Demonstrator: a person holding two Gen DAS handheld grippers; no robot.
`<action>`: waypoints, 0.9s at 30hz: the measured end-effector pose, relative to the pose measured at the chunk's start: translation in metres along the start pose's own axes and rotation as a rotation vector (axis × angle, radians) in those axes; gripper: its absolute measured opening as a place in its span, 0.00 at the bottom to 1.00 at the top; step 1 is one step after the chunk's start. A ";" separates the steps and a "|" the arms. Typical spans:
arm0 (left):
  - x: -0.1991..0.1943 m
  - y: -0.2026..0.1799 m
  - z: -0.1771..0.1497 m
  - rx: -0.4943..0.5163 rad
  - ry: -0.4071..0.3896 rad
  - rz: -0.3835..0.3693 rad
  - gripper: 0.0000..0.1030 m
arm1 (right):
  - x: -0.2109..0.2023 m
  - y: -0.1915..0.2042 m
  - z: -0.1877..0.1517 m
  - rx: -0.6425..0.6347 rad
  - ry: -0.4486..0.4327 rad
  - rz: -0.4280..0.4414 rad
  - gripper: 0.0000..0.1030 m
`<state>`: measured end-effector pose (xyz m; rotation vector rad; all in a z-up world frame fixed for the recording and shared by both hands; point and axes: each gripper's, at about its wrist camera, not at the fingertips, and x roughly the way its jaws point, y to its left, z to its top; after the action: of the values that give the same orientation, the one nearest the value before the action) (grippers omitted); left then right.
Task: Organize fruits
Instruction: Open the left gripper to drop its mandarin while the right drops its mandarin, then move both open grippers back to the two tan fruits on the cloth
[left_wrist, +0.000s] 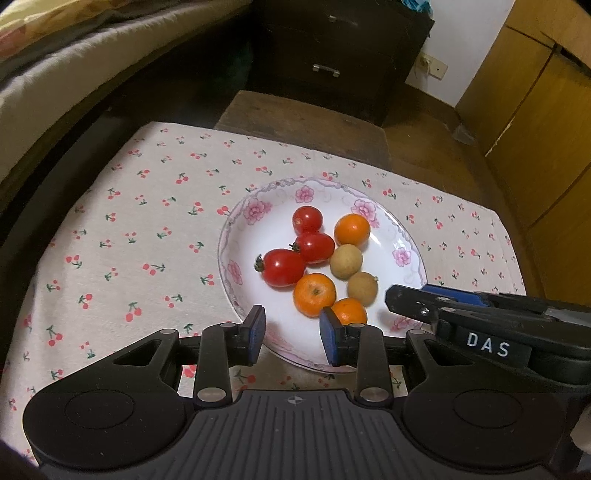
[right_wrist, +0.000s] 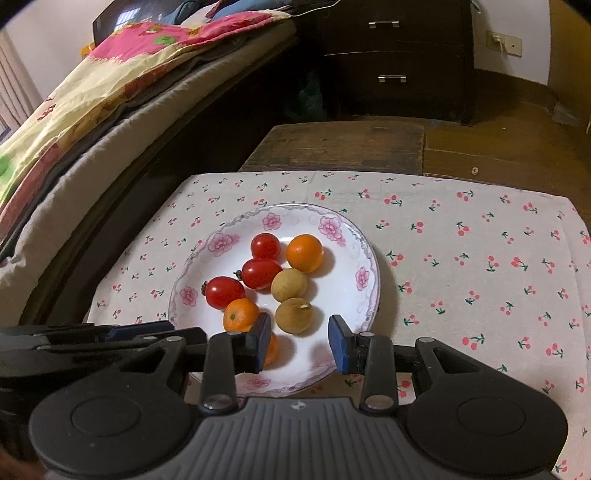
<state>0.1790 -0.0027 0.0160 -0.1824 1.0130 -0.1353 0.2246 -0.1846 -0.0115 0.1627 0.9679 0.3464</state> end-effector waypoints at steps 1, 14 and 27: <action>-0.001 0.001 0.000 -0.005 -0.002 0.000 0.39 | -0.001 -0.001 -0.001 0.003 -0.002 -0.003 0.35; -0.019 0.010 -0.008 -0.019 -0.019 -0.004 0.40 | -0.023 0.011 -0.012 -0.008 -0.014 0.009 0.35; -0.035 0.018 -0.025 -0.022 -0.016 -0.023 0.41 | -0.034 0.035 -0.056 -0.050 0.057 0.029 0.35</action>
<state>0.1397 0.0194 0.0282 -0.2153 0.9973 -0.1437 0.1530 -0.1651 -0.0064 0.1220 1.0129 0.4035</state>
